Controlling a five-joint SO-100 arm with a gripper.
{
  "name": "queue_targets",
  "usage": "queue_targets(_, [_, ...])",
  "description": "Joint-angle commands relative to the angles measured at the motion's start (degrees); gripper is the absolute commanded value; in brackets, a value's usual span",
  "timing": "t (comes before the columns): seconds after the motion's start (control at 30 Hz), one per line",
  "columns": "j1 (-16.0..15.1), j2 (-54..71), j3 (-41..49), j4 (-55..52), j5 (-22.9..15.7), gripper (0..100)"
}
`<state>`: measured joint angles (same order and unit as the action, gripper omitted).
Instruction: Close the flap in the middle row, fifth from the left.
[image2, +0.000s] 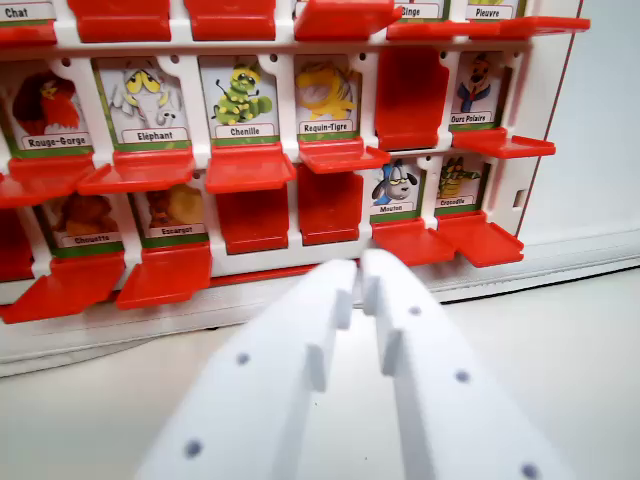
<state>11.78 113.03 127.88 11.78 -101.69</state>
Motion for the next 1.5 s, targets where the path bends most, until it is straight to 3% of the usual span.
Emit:
queue_targets(0.0, [-0.6, -3.3, -1.8, -6.5, 0.2, 0])
queue_targets(0.8, [-4.3, -23.3, -13.4, -12.8, 1.5, 0])
queue_targets(1.47, [-6.0, -28.1, -23.7, -12.7, 1.6, 0])
